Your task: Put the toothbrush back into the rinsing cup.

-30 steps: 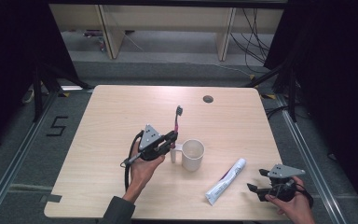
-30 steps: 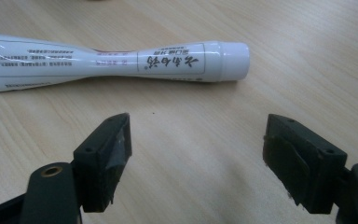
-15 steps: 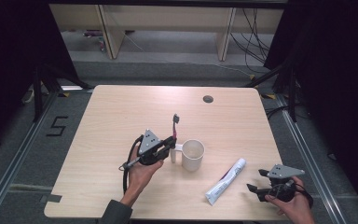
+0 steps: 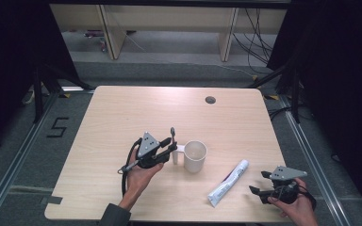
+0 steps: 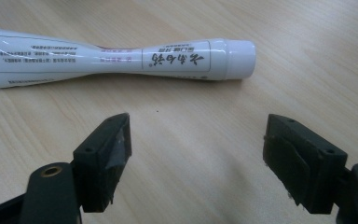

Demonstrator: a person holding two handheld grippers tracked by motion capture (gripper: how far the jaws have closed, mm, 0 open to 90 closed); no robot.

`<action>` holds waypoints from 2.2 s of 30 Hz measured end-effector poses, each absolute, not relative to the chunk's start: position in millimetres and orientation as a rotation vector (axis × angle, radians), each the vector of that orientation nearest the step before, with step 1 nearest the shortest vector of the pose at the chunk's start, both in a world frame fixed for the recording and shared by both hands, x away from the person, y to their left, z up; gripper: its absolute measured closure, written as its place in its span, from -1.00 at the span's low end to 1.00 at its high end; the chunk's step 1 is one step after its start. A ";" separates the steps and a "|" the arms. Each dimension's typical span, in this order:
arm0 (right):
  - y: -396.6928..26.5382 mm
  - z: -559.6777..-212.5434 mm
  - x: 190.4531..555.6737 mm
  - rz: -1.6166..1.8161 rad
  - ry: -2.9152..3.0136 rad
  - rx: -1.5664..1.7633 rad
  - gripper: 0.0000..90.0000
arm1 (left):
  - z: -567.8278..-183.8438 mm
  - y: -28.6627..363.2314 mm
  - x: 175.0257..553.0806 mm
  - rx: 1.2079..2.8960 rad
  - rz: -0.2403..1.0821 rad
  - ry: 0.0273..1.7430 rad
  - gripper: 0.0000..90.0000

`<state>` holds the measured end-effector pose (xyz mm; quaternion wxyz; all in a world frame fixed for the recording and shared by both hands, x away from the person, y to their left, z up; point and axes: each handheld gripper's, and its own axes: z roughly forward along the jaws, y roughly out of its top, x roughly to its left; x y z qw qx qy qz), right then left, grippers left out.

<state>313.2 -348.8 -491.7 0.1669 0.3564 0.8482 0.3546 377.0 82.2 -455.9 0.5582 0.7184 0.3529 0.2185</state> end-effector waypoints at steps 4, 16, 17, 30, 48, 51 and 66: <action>-349.3 -491.2 313.2 1.004 2.407 1.010 -0.46 | -449.4 83.8 372.3 1.684 0.514 0.831 0.15; -349.0 -491.1 313.2 1.004 2.407 1.008 -0.46 | -444.1 89.6 365.8 1.689 0.507 0.841 0.01; -349.1 -491.1 313.3 1.002 2.404 1.007 -0.46 | -444.4 90.4 365.7 1.686 0.503 0.838 -0.01; -348.7 -491.0 313.1 1.000 2.404 1.009 -0.46 | -443.3 103.7 356.4 1.722 0.500 0.855 -0.14; -349.8 -490.8 313.4 1.008 2.402 1.005 -0.46 | -452.8 119.4 343.5 1.779 0.464 0.879 -0.27; -349.9 -490.8 313.1 1.004 2.403 1.012 -0.46 | -454.7 120.9 340.3 1.794 0.455 0.882 -0.30; -349.6 -493.1 312.4 0.999 2.414 1.019 -0.45 | -469.8 132.6 318.8 1.878 0.419 0.889 -0.45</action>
